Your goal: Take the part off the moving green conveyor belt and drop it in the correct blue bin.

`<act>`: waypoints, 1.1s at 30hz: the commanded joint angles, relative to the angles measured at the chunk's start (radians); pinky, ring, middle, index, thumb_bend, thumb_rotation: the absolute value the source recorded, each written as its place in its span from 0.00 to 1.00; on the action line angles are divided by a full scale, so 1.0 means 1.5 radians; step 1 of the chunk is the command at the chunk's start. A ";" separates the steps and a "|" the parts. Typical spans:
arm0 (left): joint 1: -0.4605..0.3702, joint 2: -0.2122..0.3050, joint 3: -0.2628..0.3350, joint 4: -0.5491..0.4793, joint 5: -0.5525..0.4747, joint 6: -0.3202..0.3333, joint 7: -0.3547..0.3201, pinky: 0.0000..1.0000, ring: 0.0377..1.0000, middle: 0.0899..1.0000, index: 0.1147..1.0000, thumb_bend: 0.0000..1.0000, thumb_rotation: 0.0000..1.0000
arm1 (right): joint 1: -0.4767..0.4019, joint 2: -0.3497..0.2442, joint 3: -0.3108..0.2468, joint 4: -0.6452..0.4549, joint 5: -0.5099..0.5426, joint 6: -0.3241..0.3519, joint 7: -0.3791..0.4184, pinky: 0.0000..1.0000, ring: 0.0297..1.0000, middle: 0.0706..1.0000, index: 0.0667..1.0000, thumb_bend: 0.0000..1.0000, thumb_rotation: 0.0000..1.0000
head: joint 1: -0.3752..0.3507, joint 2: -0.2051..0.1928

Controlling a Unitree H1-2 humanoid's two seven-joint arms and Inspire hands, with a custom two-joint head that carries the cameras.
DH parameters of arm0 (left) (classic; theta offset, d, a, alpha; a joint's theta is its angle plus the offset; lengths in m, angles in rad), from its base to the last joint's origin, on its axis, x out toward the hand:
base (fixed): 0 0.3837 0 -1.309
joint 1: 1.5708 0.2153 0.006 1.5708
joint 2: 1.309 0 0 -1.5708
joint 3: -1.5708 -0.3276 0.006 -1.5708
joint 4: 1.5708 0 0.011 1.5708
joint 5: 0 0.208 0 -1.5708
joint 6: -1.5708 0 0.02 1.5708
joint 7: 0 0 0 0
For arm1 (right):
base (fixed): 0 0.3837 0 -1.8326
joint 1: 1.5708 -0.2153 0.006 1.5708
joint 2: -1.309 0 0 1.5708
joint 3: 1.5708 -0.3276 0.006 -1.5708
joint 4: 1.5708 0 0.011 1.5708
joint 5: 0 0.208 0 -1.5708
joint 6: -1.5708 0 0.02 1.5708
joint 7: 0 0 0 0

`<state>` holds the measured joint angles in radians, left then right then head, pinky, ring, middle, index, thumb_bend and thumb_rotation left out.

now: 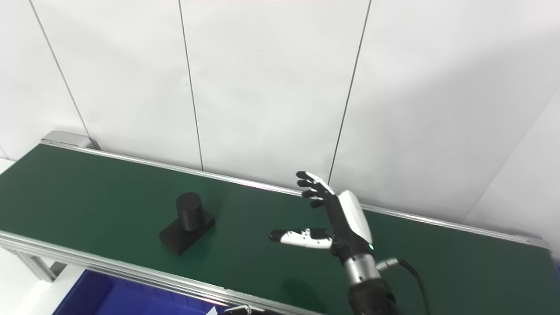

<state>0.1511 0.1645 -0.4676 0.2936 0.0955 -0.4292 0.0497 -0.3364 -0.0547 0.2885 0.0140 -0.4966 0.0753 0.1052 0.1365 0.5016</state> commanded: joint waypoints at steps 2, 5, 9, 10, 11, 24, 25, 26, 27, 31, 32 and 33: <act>-0.017 0.005 -0.010 -0.010 0.012 -0.027 0.027 0.62 0.66 0.67 0.65 1.00 0.18 | -0.050 0.021 0.010 0.013 -0.009 0.015 0.000 0.67 0.75 0.80 0.85 0.92 0.47 | 0.001 0.002; -0.018 0.006 -0.016 -0.010 0.012 -0.027 0.033 0.61 0.65 0.66 0.64 1.00 0.18 | -0.066 0.029 0.017 0.035 -0.013 0.011 -0.003 0.65 0.74 0.80 0.85 0.93 0.48 | 0.000 0.006; -0.016 0.004 -0.017 -0.012 0.009 -0.027 0.035 0.59 0.62 0.64 0.63 1.00 0.18 | -0.092 0.038 0.029 0.080 -0.022 -0.001 -0.012 0.64 0.73 0.80 0.84 0.94 0.50 | -0.003 0.008; -0.016 0.003 -0.017 -0.013 0.008 -0.027 0.036 0.58 0.61 0.63 0.63 1.00 0.18 | -0.099 0.041 0.032 0.092 -0.025 -0.001 -0.014 0.64 0.73 0.80 0.84 0.94 0.50 | -0.003 0.008; -0.015 0.002 -0.018 -0.013 0.007 -0.027 0.037 0.58 0.61 0.63 0.62 1.00 0.17 | -0.103 0.042 0.034 0.099 -0.026 -0.001 -0.015 0.64 0.74 0.80 0.84 0.94 0.50 | -0.003 0.009; 0.007 0.015 -0.031 -0.048 0.016 -0.027 0.050 0.58 0.63 0.66 0.63 1.00 0.20 | -0.152 0.080 0.066 0.195 -0.042 0.030 -0.012 0.67 0.75 0.82 0.84 0.93 0.46 | -0.009 0.020; 0.011 0.017 -0.032 -0.053 0.017 -0.027 0.050 0.57 0.62 0.66 0.63 1.00 0.19 | -0.156 0.081 0.070 0.202 -0.045 0.030 -0.012 0.69 0.77 0.82 0.85 0.92 0.46 | -0.009 0.022; 0.015 0.018 -0.031 -0.059 0.013 -0.027 0.048 0.57 0.62 0.66 0.63 1.00 0.19 | -0.160 0.084 0.073 0.210 -0.049 0.035 -0.012 0.69 0.77 0.83 0.85 0.92 0.47 | -0.009 0.022; 0.021 0.018 -0.029 -0.064 0.010 -0.027 0.046 0.56 0.62 0.65 0.63 1.00 0.17 | -0.164 0.087 0.077 0.218 -0.052 0.041 -0.011 0.67 0.77 0.83 0.85 0.93 0.48 | -0.010 0.025; 0.035 0.018 -0.027 -0.080 0.014 -0.027 0.047 0.56 0.62 0.66 0.63 1.00 0.17 | -0.182 0.102 0.091 0.263 -0.059 0.042 -0.013 0.64 0.74 0.82 0.86 0.92 0.49 | -0.010 0.033; 0.037 0.019 -0.027 -0.082 0.017 -0.027 0.049 0.57 0.63 0.66 0.64 1.00 0.18 | -0.186 0.105 0.093 0.273 -0.059 0.040 -0.014 0.64 0.74 0.82 0.86 0.92 0.48 | -0.010 0.033; 0.038 0.021 -0.030 -0.084 0.025 -0.027 0.053 0.57 0.63 0.66 0.64 1.00 0.18 | -0.190 0.108 0.097 0.285 -0.060 0.038 -0.015 0.64 0.74 0.82 0.86 0.92 0.48 | -0.013 0.034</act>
<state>0.2126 0.1944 -0.5124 0.2002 0.1183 -0.4329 0.1088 -0.5709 0.0766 0.4296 0.4505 -0.5823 0.1389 0.1019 0.1166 0.5522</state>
